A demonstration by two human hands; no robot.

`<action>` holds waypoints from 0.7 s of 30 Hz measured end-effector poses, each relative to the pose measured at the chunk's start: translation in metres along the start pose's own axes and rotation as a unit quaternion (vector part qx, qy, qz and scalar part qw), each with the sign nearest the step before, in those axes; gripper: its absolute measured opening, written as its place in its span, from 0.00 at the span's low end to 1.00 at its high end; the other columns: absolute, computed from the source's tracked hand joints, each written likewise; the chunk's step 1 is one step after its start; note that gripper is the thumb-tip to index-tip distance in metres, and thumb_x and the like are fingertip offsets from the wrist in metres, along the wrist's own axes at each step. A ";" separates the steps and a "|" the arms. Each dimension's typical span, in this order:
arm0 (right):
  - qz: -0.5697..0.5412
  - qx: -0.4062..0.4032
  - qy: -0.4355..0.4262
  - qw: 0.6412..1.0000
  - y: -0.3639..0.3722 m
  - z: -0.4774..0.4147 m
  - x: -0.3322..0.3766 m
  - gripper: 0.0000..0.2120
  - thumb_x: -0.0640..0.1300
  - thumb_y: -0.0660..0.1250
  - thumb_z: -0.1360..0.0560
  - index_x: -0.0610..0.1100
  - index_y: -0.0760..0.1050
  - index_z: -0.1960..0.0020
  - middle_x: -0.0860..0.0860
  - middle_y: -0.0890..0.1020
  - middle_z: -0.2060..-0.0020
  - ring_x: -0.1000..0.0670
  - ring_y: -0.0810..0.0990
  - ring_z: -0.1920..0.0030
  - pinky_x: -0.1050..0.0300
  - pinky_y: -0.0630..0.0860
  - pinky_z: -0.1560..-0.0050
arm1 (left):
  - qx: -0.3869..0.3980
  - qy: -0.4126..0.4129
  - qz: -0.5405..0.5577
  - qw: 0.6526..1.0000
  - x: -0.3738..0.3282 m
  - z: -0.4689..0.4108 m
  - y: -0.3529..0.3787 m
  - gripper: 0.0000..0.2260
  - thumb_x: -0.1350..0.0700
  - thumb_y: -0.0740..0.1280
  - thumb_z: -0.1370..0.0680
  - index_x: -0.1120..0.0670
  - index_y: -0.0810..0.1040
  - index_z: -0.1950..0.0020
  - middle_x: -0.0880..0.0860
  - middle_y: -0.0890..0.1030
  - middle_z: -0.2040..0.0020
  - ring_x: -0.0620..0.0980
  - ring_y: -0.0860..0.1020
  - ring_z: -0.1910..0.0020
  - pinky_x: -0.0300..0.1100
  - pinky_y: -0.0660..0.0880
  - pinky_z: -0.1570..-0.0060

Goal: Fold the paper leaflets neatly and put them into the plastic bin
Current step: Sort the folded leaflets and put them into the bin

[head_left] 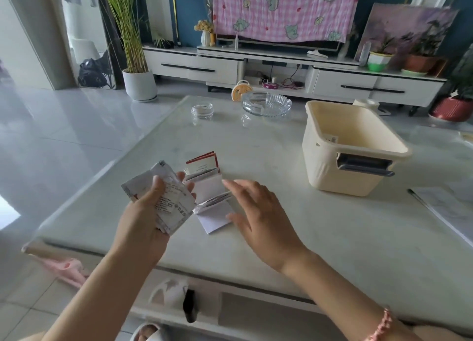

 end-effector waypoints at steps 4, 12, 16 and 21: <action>0.093 0.027 -0.051 0.994 0.033 -0.012 0.006 0.26 0.41 0.78 0.39 0.44 0.75 0.43 0.43 0.79 0.46 0.45 0.77 0.50 0.55 0.69 0.46 | -0.017 -0.039 0.019 0.999 0.008 -0.002 -0.008 0.09 0.56 0.57 0.19 0.59 0.74 0.47 0.54 0.85 0.60 0.49 0.84 0.62 0.43 0.81 0.67; 0.017 -0.019 -0.025 0.999 0.006 -0.013 -0.023 0.04 0.38 0.68 0.32 0.45 0.75 0.61 0.51 0.79 0.68 0.51 0.73 0.64 0.59 0.62 0.61 | 0.010 -0.039 -0.007 0.999 0.004 -0.002 -0.009 0.10 0.55 0.58 0.20 0.58 0.77 0.47 0.54 0.85 0.57 0.48 0.84 0.60 0.43 0.81 0.65; -0.123 0.013 0.116 0.986 -0.013 -0.002 -0.056 0.03 0.37 0.68 0.27 0.43 0.77 0.54 0.50 0.82 0.62 0.55 0.77 0.60 0.63 0.71 0.55 | 0.045 -0.056 -0.048 0.996 0.017 0.001 0.007 0.11 0.55 0.59 0.20 0.58 0.78 0.47 0.55 0.85 0.56 0.49 0.84 0.60 0.43 0.81 0.64; -0.365 -0.013 0.335 0.869 -0.025 0.018 -0.089 0.07 0.33 0.63 0.24 0.44 0.75 0.55 0.49 0.81 0.61 0.54 0.78 0.62 0.63 0.75 0.61 | 0.085 -0.073 -0.081 0.990 0.039 0.007 0.035 0.10 0.54 0.60 0.22 0.55 0.79 0.48 0.54 0.84 0.51 0.49 0.83 0.56 0.46 0.79 0.54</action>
Point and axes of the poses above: each hand's wrist, its own z-axis away from the middle knuckle, its own y-axis out of the palm, x = y × z, the point moved 7 cm from there along -z, towards the middle knuckle
